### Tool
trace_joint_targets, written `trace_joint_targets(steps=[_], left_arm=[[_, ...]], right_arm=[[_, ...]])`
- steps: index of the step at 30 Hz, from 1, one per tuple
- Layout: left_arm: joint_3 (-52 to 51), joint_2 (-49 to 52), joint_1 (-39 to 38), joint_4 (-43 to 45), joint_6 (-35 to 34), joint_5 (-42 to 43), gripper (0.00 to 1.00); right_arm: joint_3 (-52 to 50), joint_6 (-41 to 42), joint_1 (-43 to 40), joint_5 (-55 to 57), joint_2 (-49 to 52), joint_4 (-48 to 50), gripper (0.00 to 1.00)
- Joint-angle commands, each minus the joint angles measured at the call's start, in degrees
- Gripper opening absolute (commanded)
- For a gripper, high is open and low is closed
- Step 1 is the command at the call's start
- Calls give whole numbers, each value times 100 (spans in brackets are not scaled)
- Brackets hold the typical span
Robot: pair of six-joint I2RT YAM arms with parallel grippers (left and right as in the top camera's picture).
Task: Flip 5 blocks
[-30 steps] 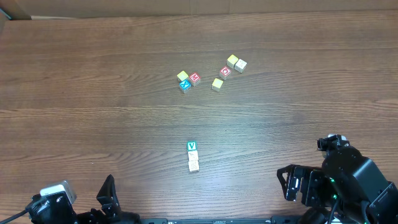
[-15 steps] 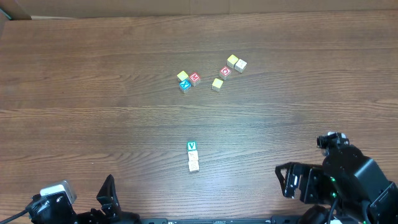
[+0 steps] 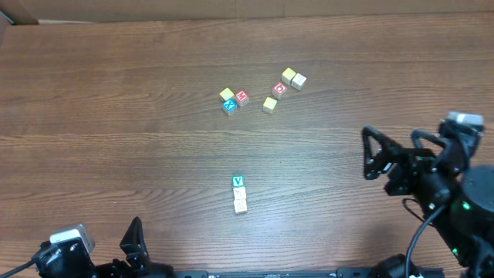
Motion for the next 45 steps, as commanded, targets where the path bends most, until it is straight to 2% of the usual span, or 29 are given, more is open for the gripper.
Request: trace_joint_targets(steps=[1,13,22,31,39,45], left_arm=[[90,-31,-7,2,87,26,100],[90,-31,-7,-2,87,24,100],[90,-31,-7,0,87,26,100],[90,-31,-7,-2,87,26,100],[90,-31,-7,0,87,26,100],[90,-31,-7,0,90,26,100]], right_arm=[[-702,-918,-514,-599,-651,651,100],[-3807,-1088,-1523,-1099,-2898,2441,100],[-5622,-1088,-2002,-1554,-3628,4098,100],[-6736,-1246,-2103,-1805,-3958,5268,100],[-7348,-1478,-2103,-1805,-4229,5727,100],[-7355,-1692,-2103,-1851,-4229,5598,100]])
